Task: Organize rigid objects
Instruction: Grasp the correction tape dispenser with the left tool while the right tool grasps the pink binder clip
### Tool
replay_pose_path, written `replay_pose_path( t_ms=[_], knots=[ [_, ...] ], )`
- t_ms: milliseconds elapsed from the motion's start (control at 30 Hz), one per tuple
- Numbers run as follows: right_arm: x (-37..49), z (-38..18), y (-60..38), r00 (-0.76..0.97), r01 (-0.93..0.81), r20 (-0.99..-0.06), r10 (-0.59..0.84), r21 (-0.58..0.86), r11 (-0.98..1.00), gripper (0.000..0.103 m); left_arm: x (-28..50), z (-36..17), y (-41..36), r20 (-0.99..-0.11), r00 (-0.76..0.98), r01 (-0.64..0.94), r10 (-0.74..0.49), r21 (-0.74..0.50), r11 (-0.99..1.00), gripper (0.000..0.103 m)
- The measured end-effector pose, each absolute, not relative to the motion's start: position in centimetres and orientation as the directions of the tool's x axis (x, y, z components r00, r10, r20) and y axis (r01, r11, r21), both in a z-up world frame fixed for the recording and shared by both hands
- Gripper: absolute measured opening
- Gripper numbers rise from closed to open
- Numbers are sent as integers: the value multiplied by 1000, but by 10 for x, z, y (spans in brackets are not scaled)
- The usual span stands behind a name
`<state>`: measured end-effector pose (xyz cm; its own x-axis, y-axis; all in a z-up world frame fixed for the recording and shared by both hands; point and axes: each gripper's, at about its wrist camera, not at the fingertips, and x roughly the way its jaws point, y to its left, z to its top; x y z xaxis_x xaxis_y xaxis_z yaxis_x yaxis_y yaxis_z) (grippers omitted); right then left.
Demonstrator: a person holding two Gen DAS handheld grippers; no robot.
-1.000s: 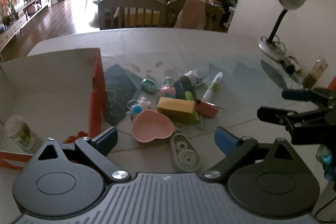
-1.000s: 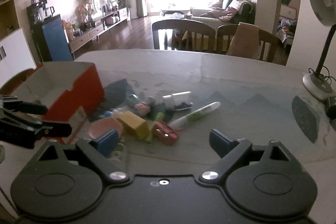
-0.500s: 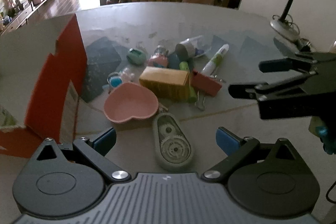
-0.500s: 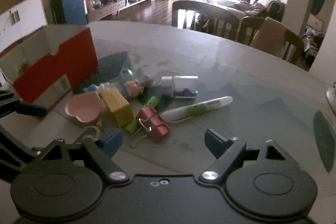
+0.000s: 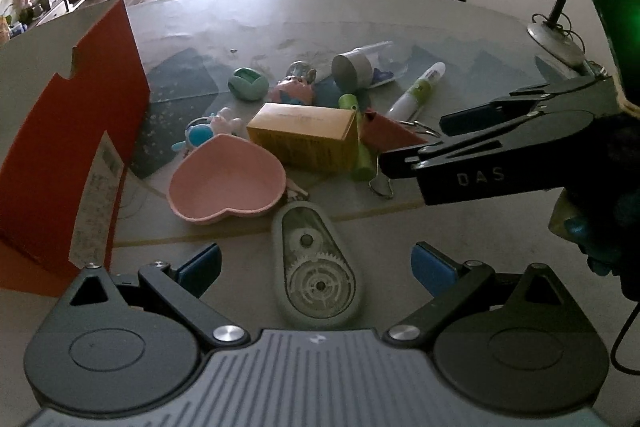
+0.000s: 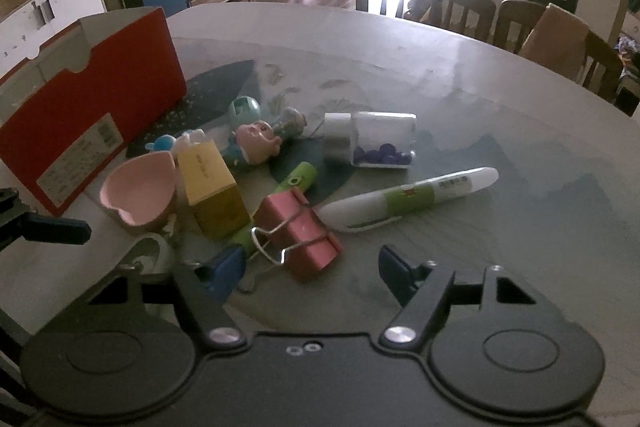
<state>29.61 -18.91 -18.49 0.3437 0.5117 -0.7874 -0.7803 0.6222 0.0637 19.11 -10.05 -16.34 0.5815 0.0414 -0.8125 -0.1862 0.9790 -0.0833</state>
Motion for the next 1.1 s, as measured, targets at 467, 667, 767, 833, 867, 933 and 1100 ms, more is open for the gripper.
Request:
replay_pose_path(
  t_ms=[467, 667, 767, 833, 867, 933, 1100],
  knots=[
    [308, -194, -181, 312, -790, -790, 527, 92, 606, 63, 199, -172, -101, -833, 552, -186, 28, -90, 978, 66],
    [306, -194, -180, 318, -786, -792, 521, 87, 612, 57, 200, -171, -104, -838, 545, -177, 22, -89, 980, 56],
    [304, -193, -180, 324, -779, -793, 515, 85, 621, 51, 200, -170, -105, -839, 543, -175, 25, -84, 981, 50],
    [302, -193, -179, 334, -776, -793, 509, 75, 626, 51, 200, -170, -105, -841, 540, -176, 25, -83, 981, 50],
    [301, -193, -180, 339, -774, -793, 507, 71, 629, 50, 200, -170, -106, -842, 539, -176, 24, -86, 981, 50],
    [299, -190, -182, 352, -765, -786, 507, 70, 641, 46, 199, -170, -105, -842, 538, -176, 17, -93, 980, 50],
    [292, -185, -192, 356, -751, -787, 504, 80, 656, 33, 195, -170, -103, -843, 538, -181, 6, -108, 978, 50]
  ],
)
